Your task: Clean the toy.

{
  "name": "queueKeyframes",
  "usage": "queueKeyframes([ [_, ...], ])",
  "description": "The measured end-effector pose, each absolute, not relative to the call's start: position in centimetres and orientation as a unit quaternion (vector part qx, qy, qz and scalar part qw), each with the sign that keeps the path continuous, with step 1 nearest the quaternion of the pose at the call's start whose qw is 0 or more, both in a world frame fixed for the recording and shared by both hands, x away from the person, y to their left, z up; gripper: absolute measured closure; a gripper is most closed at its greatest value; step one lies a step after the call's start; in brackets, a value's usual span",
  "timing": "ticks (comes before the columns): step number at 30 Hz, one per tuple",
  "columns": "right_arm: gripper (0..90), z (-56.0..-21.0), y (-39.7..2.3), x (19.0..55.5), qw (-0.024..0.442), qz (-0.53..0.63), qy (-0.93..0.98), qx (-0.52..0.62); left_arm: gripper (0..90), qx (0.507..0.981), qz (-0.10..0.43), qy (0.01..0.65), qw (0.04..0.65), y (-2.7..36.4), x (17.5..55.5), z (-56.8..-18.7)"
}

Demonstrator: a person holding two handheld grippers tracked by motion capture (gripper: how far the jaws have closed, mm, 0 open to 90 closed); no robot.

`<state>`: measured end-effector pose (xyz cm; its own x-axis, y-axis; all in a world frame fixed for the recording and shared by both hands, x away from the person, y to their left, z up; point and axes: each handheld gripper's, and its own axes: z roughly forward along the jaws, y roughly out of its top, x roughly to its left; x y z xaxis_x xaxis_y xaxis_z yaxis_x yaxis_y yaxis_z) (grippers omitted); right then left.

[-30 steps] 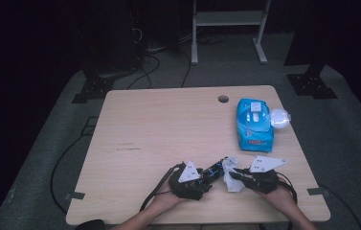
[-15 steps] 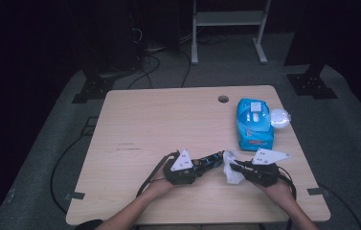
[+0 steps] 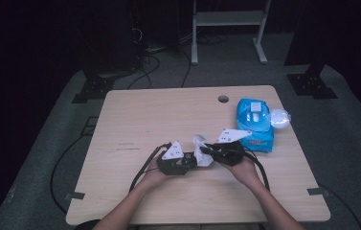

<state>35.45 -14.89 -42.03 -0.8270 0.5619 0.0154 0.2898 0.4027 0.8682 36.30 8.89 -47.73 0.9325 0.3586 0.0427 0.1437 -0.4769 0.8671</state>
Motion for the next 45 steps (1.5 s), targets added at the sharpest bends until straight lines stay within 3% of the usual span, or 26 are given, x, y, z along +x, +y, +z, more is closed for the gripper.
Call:
queueKeyframes([
  [2, 81.9, -42.4, -15.4, 35.8, 0.160, 0.458, 0.832, 0.269, 53.1, 0.849, 0.107, 0.166, 0.491, 9.0, 36.4, -47.7],
  [4, 81.9, -42.9, -16.0, 36.0, 0.149, 0.463, 0.827, 0.281, 42.0, 0.839, 0.094, 0.203, 0.497, 9.4, 36.8, -47.4],
  [6, 81.9, -43.0, -16.3, 36.1, 0.144, 0.468, 0.823, 0.288, 41.1, 0.842, 0.095, 0.206, 0.489, 9.8, 36.8, -47.3],
  [8, 81.9, -42.9, -16.1, 36.0, 0.154, 0.461, 0.826, 0.285, 44.1, 0.848, 0.095, 0.199, 0.482, 10.1, 36.7, -47.4],
  [10, 82.0, -42.8, -15.8, 35.9, 0.160, 0.458, 0.828, 0.281, 53.7, 0.855, 0.096, 0.185, 0.474, 10.1, 36.5, -47.6],
  [13, 82.0, -42.4, -14.4, 35.5, 0.154, 0.463, 0.833, 0.261, 57.7, 0.858, 0.107, 0.165, 0.475, 9.7, 36.3, -47.7],
  [17, 81.9, -42.7, -11.7, 35.5, 0.114, 0.478, 0.838, 0.238, 57.9, 0.857, 0.111, 0.158, 0.477, 9.4, 36.3, -47.8],
  [19, 81.9, -43.1, -10.8, 35.5, 0.117, 0.477, 0.840, 0.231, 57.9, 0.857, 0.109, 0.160, 0.477, 9.5, 36.4, -47.8],
  [27, 82.2, -42.9, -13.2, 36.5, 0.152, 0.465, 0.831, 0.266, 57.8, 0.859, 0.109, 0.160, 0.474, 9.5, 36.4, -47.7],
  [33, 82.0, -43.4, -11.9, 36.1, 0.109, 0.493, 0.824, 0.256, 57.8, 0.868, 0.108, 0.165, 0.456, 9.3, 36.5, -47.3],
  [39, 82.3, -43.0, -13.9, 36.9, 0.168, 0.458, 0.827, 0.279, 57.8, 0.870, 0.109, 0.163, 0.453, 9.3, 36.5, -47.2],
  [42, 82.3, -43.2, -15.2, 37.4, 0.148, 0.472, 0.815, 0.302, 57.8, 0.871, 0.112, 0.163, 0.449, 9.1, 36.5, -47.2],
  [45, 82.3, -43.3, -13.9, 36.9, 0.134, 0.482, 0.816, 0.289, 57.8, 0.872, 0.112, 0.165, 0.448, 9.0, 36.5, -47.1],
])
